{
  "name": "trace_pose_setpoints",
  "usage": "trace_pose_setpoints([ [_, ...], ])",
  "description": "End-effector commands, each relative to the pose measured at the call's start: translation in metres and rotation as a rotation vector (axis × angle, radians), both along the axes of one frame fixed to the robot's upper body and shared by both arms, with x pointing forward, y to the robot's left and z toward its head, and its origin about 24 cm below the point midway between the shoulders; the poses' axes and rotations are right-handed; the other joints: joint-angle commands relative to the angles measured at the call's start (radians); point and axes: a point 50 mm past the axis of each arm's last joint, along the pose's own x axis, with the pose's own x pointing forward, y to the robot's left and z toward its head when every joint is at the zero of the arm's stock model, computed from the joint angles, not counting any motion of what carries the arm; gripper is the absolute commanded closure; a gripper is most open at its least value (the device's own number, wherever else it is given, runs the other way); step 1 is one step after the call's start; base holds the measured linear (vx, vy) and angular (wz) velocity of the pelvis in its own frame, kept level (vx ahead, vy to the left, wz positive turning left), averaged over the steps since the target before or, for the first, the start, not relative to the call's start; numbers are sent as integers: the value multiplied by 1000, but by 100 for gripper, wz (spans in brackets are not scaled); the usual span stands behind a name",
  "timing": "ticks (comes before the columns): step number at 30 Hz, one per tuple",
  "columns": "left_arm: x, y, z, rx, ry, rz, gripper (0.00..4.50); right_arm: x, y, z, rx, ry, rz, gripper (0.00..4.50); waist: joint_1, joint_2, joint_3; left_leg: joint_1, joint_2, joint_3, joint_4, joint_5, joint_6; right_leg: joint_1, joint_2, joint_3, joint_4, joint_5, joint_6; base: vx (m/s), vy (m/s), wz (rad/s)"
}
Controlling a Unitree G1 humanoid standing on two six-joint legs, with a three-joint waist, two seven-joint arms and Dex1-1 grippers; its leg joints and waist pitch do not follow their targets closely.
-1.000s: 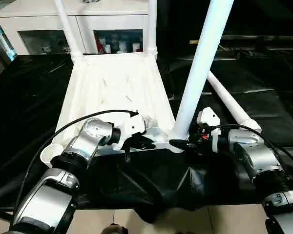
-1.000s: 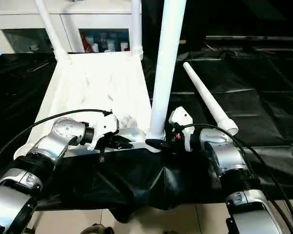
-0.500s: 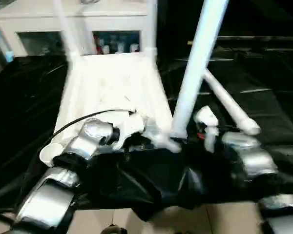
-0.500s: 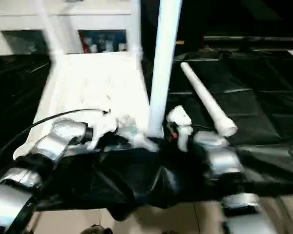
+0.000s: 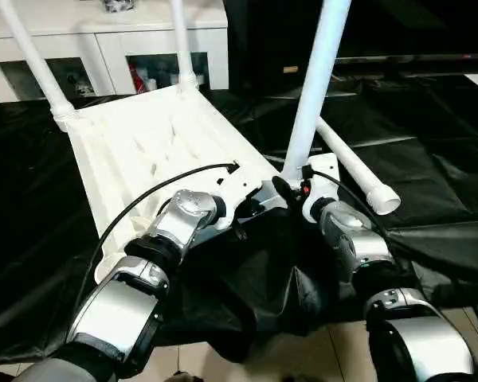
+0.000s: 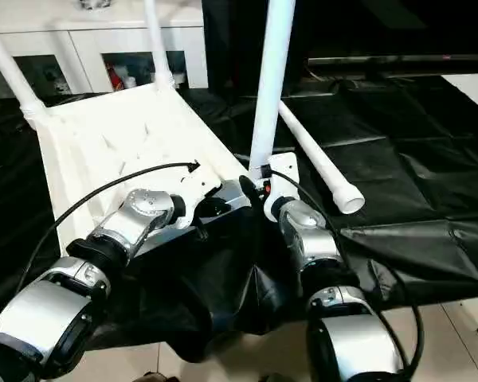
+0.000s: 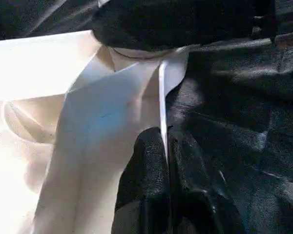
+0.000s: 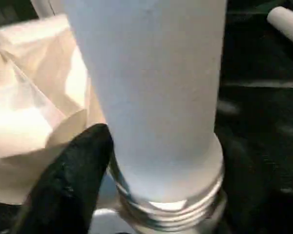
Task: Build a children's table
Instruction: Rotate leg to tighten
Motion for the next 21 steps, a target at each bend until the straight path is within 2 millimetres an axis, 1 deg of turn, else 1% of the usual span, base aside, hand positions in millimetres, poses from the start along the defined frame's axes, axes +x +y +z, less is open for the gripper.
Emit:
trace_pose_setpoints([
  [1,0,-14,12,-48,-65,-75,450,-9,26,-13,23,73,115,71,7,1,-74,21,41,-32,-81,-361,15,40,-62,36,-83,-299,-219,0,0,0],
  [2,-1,-11,12,-47,-66,-90,450,-8,25,-11,19,54,140,62,5,-8,-74,19,40,-31,-81,-358,19,42,-62,36,-83,-301,-218,0,0,0],
  [3,-2,-5,10,-44,-62,-110,450,-7,21,-6,14,23,186,62,7,-4,-75,18,40,-32,-80,-350,25,43,-65,36,-82,-306,-218,0,0,0],
  [5,-3,-1,10,-40,-60,-128,450,-7,17,-4,11,4,223,62,8,-4,-76,18,40,-30,-78,-336,32,44,-65,36,-83,-307,-218,0,0,0],
  [6,-6,5,8,-37,-54,-172,450,-9,9,-1,-8,-22,294,62,10,-4,-75,17,42,-30,-78,-326,37,45,-64,36,-82,-296,-224,0,0,0],
  [7,-7,7,8,-36,-51,-186,450,-10,6,0,-16,-30,317,62,12,-3,-75,17,42,-29,-77,-323,41,46,-63,35,-82,-292,-226,0,0,0],
  [8,-12,12,7,-37,-47,-246,450,-14,-2,1,-40,-44,389,62,20,-1,-77,17,46,-26,-76,-299,52,46,-61,35,-76,-254,-235,0,0,0],
  [9,-15,14,6,-39,-43,-287,450,-16,-7,2,-57,-48,431,62,24,-1,-78,17,48,-26,-76,-290,56,47,-60,35,-74,-238,-238,0,0,0],
  [10,-19,19,5,-40,-23,-348,450,-20,-15,3,-91,-52,497,62,31,-2,-80,15,49,-25,-74,-268,67,50,-60,35,-69,-201,-245,0,0,0],
  [11,-19,19,5,-40,-23,-348,450,-20,-15,3,-91,-52,497,62,36,-2,-81,16,51,-25,-73,-255,69,51,-61,35,-65,-182,-252,0,0,0],
  [12,-24,26,4,-25,-5,-407,450,-25,-25,5,-143,-59,572,62,44,2,-82,19,51,-23,-72,-250,74,47,-61,35,-63,-167,-260,0,0,0],
  [13,-24,26,4,-25,-5,-407,450,-25,-25,5,-143,-59,572,62,44,2,-82,19,51,-23,-72,-250,74,47,-61,35,-63,-167,-260,0,0,0],
  [14,-26,31,3,-9,10,-423,450,-29,-32,7,-166,-56,627,62,49,2,-82,20,53,-22,-72,-246,71,44,-62,37,-61,-167,-262,0,0,0],
  [15,-26,34,3,-7,14,-436,450,-31,-35,8,-176,-57,651,62,58,4,-80,24,55,-21,-73,-257,65,41,-60,38,-62,-179,-258,0,0,0],
  [16,-27,35,4,-5,17,-446,450,-32,-38,10,-183,-57,668,62,61,3,-79,23,55,-21,-75,-273,56,41,-60,38,-63,-198,-253,0,0,0],
  [18,-28,38,4,-5,23,-454,450,-33,-41,12,-187,-56,690,62,63,2,-77,25,54,-23,-78,-294,42,41,-61,39,-66,-230,-246,0,0,0],
  [20,-28,41,5,-2,30,-468,450,-35,-48,16,-191,-52,726,62,63,1,-77,24,54,-24,-79,-297,36,42,-63,40,-67,-244,-241,0,0,0],
  [21,-29,43,6,-1,32,-473,450,-36,-49,18,-193,-53,740,88,63,-2,-77,22,54,-24,-79,-295,37,43,-63,41,-68,-250,-237,0,0,0],
])
